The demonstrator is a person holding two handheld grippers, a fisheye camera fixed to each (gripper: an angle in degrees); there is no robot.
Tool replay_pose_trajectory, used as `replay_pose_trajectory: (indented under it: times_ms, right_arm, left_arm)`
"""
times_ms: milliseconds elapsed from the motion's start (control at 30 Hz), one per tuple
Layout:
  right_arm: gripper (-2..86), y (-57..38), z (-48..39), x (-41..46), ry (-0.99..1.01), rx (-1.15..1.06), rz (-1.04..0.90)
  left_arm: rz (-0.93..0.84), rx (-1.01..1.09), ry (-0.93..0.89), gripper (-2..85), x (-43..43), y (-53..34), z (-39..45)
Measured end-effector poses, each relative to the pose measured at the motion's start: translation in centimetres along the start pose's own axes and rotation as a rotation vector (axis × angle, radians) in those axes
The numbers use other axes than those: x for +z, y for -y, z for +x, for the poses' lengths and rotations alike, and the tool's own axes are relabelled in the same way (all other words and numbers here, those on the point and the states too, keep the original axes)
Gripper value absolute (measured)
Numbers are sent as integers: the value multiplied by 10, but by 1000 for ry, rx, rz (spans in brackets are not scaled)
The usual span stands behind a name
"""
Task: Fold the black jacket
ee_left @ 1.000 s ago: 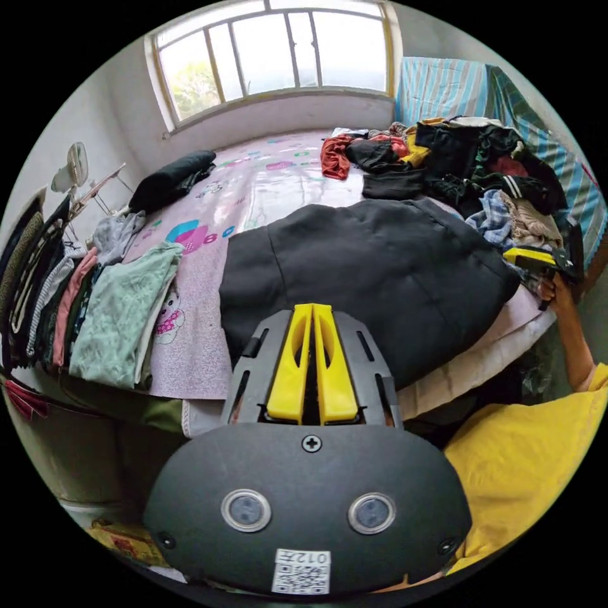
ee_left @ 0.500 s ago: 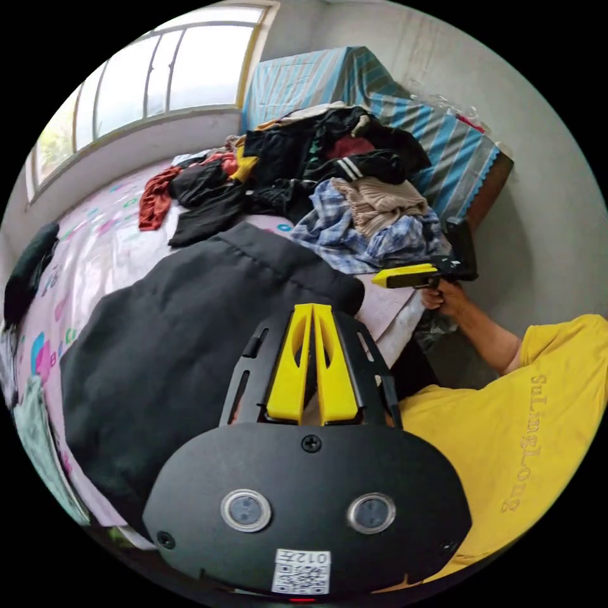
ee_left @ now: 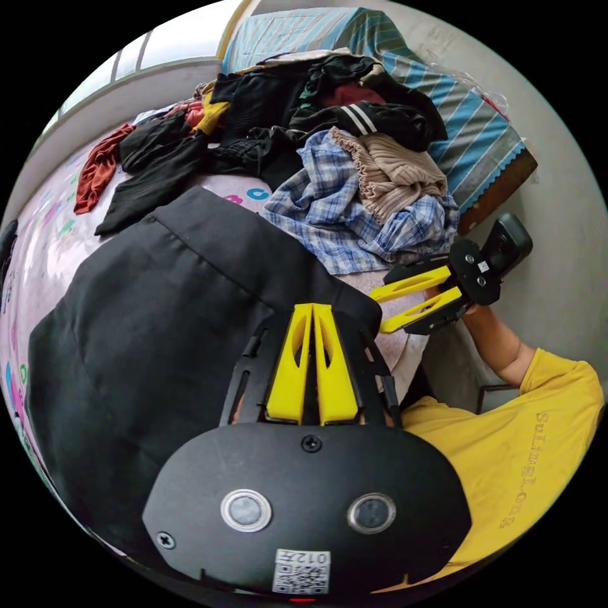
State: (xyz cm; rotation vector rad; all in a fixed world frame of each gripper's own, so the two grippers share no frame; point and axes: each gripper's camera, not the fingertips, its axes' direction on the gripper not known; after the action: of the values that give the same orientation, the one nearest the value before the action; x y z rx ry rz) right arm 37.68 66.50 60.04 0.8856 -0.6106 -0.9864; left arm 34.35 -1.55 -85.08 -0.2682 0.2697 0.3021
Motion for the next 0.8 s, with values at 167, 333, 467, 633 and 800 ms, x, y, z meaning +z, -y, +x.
replay_pose_trajectory:
  times_ms: [167, 333, 467, 633, 800]
  right_arm:
    - [20, 3, 6, 13, 12, -17, -66]
    - [8, -25, 20, -11, 70, 62, -3]
    - [10, -55, 47, -25, 177, 247, 76]
    - [27, -69, 60, -42, 189, 335, 154]
    - [72, -65, 78, -58, 188, 384, 254]
  left_arm:
    - [-27, -49, -26, 3, 14, 9, -19]
    - [-22, -112, -104, 4, 23, 13, -42]
    - [-8, -152, -177, 4, 29, 13, -56]
    - [-2, -111, -154, 4, 16, 21, -37]
    - [-16, 49, -35, 4, 5, 40, 14]
